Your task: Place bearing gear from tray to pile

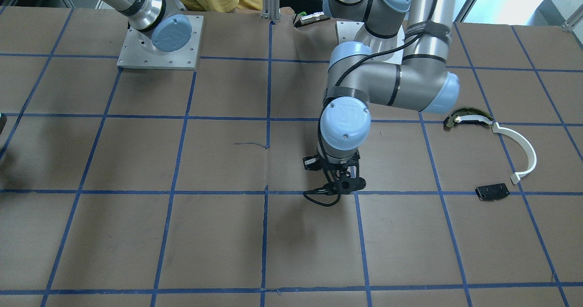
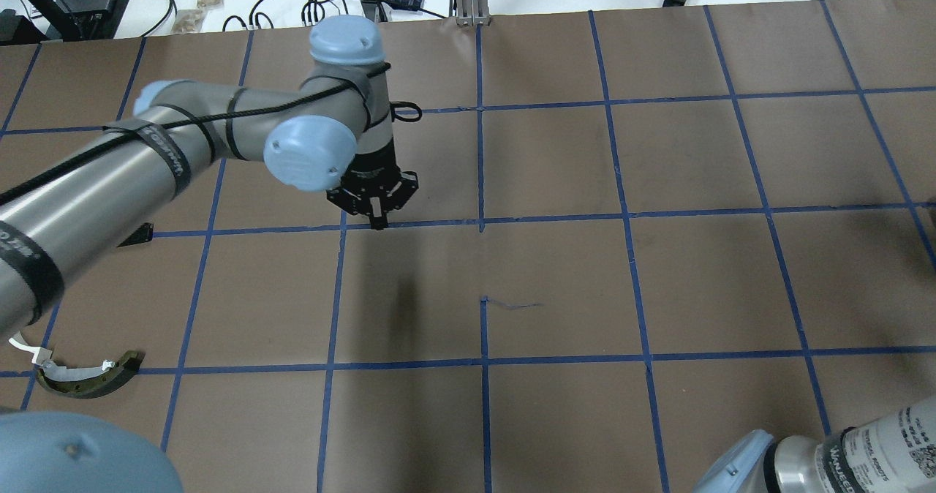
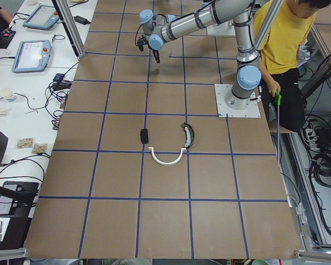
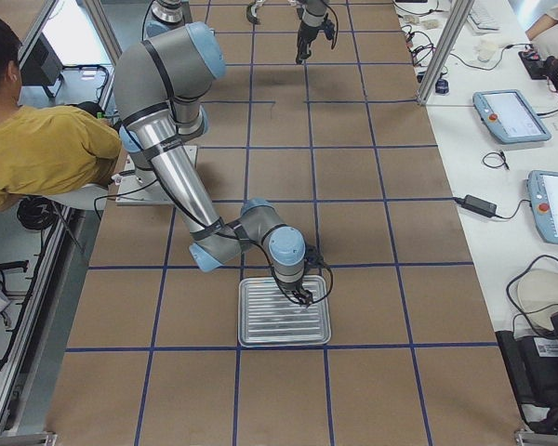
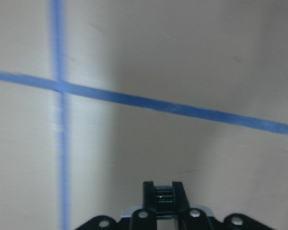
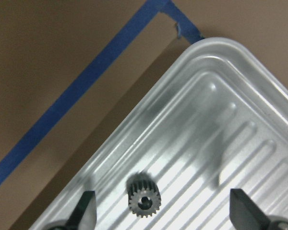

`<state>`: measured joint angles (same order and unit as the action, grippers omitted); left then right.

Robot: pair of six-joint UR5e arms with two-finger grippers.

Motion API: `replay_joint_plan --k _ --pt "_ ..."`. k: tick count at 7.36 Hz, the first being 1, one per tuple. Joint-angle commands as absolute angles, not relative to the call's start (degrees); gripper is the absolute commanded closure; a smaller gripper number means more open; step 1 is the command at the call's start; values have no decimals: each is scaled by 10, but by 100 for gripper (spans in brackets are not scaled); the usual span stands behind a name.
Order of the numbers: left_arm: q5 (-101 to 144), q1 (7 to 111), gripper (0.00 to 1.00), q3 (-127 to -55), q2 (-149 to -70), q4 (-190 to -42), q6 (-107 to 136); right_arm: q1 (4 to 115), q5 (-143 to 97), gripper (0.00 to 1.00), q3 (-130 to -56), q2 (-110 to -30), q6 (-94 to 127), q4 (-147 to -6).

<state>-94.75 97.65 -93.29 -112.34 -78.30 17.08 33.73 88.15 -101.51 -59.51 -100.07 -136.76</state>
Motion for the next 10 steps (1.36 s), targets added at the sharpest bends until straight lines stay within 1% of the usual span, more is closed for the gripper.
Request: replay_joint_plan --k 1,2,3,4,5,7,8,9,10 --pt "-1004 859 100 -904 -1086 -854 38 337 896 15 -1014 -588 -1000 -1368" --pt "-1032 786 100 -910 -1083 -860 -23 337 897 30 -1015 -587 -993 -1368" --pt "-1061 714 100 -925 -1081 -858 -85 337 902 48 -1015 -590 -985 -1368" --pt "-1062 648 100 -946 -1080 -859 -126 340 910 61 -1015 -591 -983 -1368" --pt "-1062 589 100 -967 -1082 -850 -154 340 911 67 -1015 -591 -971 -1367" --pt "-1063 523 100 -980 -1102 -820 -215 342 909 78 -1015 -593 -955 -1365" --pt "-1094 519 100 -978 -1110 -813 -218 343 911 83 -1015 -594 -952 -1363" --pt "-1098 519 100 -980 -1122 -771 -220 344 910 85 -1014 -604 -952 -1363" --pt "-1099 519 100 -981 -1134 -755 -228 356 910 86 -1016 -631 -933 -1361"
